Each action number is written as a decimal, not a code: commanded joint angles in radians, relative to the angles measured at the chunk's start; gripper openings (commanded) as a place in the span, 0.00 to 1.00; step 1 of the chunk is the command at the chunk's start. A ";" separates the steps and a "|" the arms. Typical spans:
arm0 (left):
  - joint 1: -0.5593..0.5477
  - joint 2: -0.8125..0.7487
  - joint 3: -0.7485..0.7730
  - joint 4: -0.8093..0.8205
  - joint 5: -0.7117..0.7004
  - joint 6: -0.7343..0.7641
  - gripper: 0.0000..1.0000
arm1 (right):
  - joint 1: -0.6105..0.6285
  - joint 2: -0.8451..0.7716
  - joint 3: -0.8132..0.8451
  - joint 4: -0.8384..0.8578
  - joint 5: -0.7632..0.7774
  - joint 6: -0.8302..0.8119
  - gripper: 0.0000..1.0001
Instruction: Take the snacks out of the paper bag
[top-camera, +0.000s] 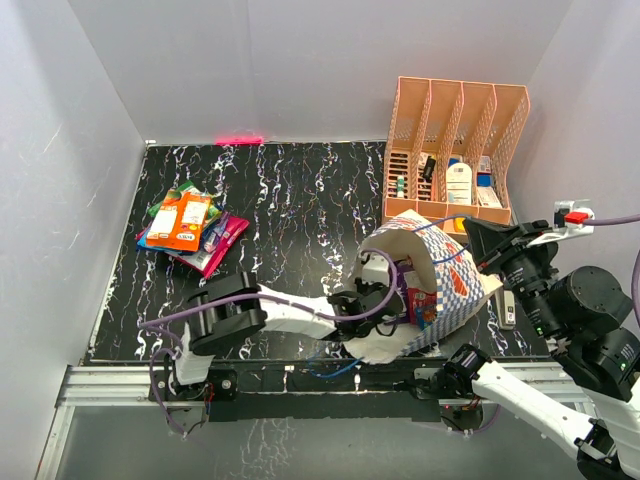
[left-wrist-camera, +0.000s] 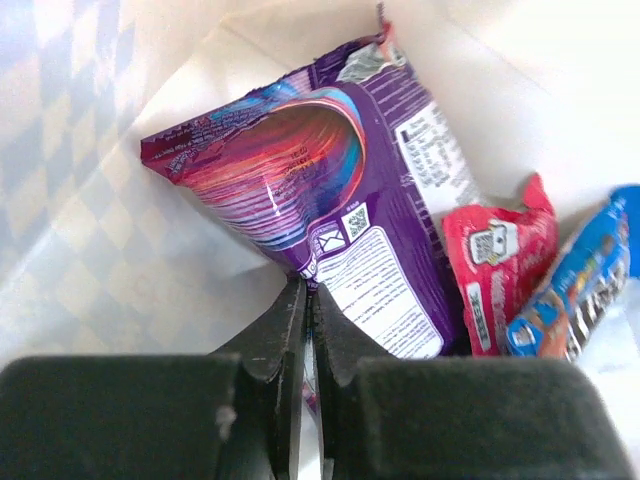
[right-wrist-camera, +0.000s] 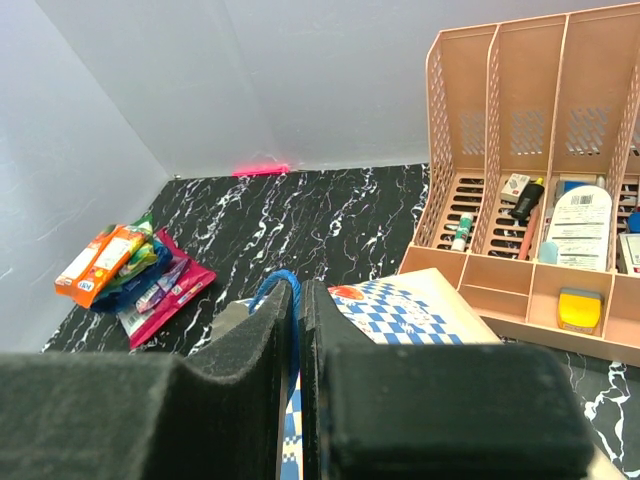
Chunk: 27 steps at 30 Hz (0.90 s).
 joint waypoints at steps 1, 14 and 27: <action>0.005 -0.196 -0.062 0.010 0.083 0.081 0.00 | 0.005 -0.032 -0.008 0.025 0.015 -0.009 0.07; -0.035 -0.431 -0.075 -0.284 0.224 0.065 0.00 | 0.005 -0.010 -0.012 0.027 0.041 -0.047 0.07; -0.046 -0.290 -0.107 -0.306 0.153 -0.054 0.11 | 0.005 0.026 -0.005 0.051 0.009 -0.052 0.07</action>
